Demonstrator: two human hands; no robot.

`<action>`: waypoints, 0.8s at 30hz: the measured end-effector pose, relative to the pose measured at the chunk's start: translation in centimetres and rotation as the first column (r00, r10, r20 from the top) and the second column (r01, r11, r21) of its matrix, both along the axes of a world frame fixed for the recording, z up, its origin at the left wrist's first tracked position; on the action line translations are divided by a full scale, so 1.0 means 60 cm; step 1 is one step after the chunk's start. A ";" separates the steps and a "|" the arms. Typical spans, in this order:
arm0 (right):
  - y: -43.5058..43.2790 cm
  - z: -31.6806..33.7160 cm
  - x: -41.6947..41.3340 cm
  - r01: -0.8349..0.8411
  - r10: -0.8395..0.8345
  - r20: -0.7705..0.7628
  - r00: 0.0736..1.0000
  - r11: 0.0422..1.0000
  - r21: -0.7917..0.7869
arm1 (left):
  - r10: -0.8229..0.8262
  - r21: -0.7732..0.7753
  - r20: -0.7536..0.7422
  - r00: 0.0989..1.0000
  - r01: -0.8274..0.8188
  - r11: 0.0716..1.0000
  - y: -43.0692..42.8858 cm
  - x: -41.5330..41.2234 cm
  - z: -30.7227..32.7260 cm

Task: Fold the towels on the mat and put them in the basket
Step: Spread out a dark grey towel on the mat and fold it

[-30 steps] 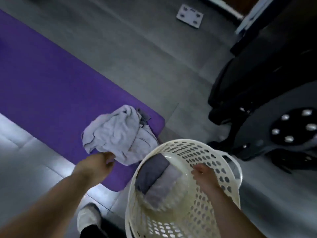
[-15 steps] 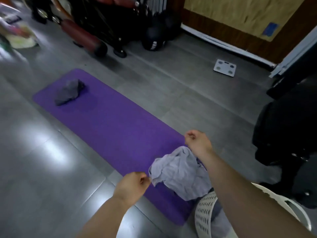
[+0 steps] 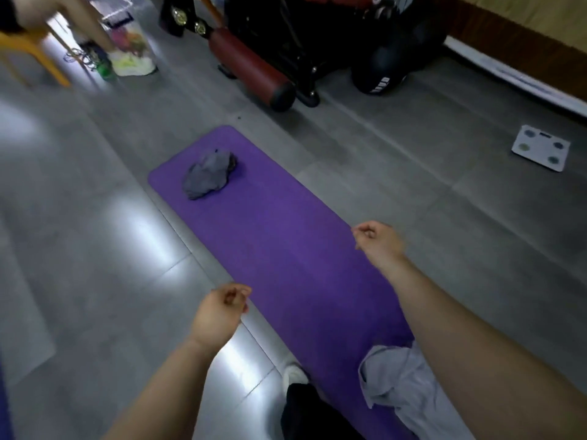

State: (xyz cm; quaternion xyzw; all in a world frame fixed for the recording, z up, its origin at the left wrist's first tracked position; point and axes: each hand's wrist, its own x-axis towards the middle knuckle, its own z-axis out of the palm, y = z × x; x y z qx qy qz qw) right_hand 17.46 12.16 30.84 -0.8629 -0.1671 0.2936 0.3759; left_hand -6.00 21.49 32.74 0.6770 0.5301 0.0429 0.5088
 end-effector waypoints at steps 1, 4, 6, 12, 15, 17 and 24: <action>0.053 0.003 -0.001 -0.020 0.020 -0.012 1.000 1.000 0.014 | 0.031 0.005 0.012 0.999 -0.032 0.999 0.052 -0.002 0.010; 0.211 0.009 -0.011 -0.123 0.124 -0.053 0.991 0.992 0.011 | 0.106 0.011 -0.001 0.994 -0.106 0.994 0.199 -0.022 0.018; 0.302 0.000 -0.022 -0.156 0.156 -0.058 0.986 0.988 -0.003 | 0.137 0.011 -0.033 0.990 -0.136 0.991 0.290 -0.046 0.005; 0.572 -0.082 -0.047 -0.265 0.254 -0.079 0.964 0.946 -0.186 | 0.184 -0.010 -0.161 0.970 -0.188 0.982 0.581 -0.131 -0.071; 0.700 -0.122 -0.064 -0.242 0.223 -0.096 0.970 0.922 -0.303 | 0.130 -0.055 -0.186 0.974 -0.143 0.988 0.750 -0.139 -0.112; 0.778 -0.150 -0.074 -0.261 0.228 -0.131 0.965 0.894 -0.364 | 0.092 -0.067 -0.207 0.974 -0.108 0.992 0.854 -0.126 -0.131; 1.020 -0.230 -0.081 -0.281 0.222 -0.185 0.957 0.863 -0.419 | 0.008 -0.111 -0.180 0.984 -0.029 0.993 1.125 -0.027 -0.213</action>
